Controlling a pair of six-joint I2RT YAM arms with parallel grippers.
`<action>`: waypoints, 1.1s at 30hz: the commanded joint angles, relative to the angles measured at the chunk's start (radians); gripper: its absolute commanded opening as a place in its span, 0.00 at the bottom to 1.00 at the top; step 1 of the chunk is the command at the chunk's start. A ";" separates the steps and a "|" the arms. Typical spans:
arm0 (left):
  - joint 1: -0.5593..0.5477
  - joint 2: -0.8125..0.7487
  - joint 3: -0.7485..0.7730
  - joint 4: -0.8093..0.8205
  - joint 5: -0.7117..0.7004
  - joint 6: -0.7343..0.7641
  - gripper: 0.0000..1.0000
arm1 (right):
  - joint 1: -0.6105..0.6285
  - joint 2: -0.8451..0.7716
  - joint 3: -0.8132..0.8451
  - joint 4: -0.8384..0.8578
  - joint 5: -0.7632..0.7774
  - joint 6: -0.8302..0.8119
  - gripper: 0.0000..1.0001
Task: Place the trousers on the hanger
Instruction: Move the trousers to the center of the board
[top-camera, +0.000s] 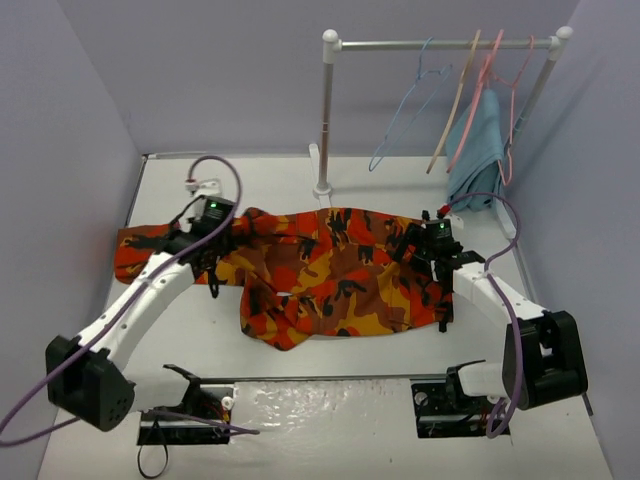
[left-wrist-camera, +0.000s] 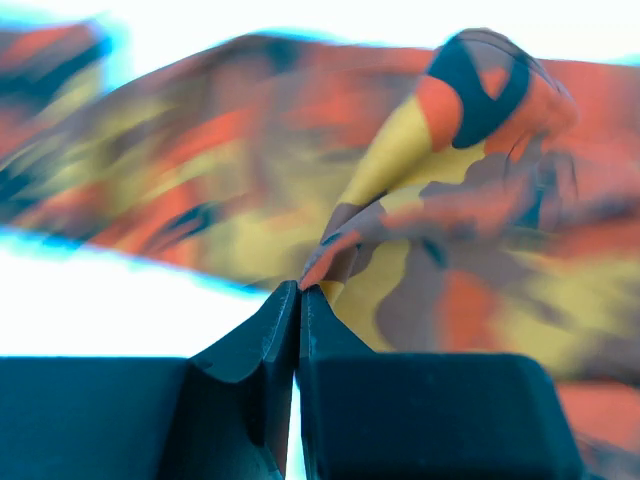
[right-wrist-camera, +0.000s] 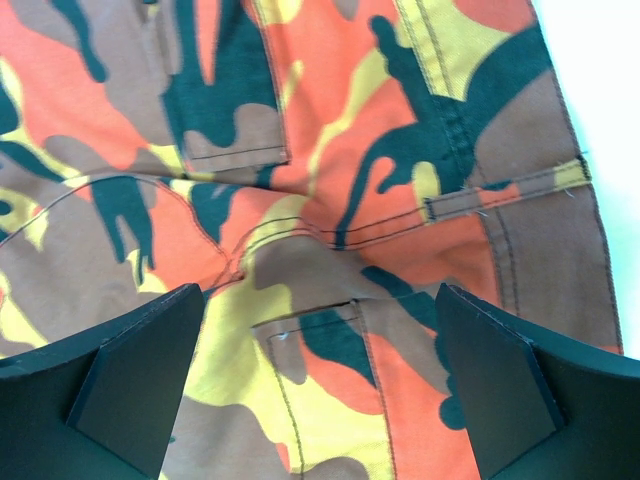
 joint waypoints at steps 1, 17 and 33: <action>0.198 -0.229 -0.121 -0.205 -0.098 -0.119 0.00 | 0.027 -0.037 0.060 0.015 0.032 -0.018 0.99; 0.493 -0.362 -0.175 -0.342 -0.203 -0.218 0.00 | 0.186 0.040 0.206 -0.017 0.007 -0.139 0.97; 0.587 -0.222 -0.072 -0.128 -0.063 -0.182 0.00 | -0.010 0.247 0.000 -0.004 -0.112 -0.042 0.93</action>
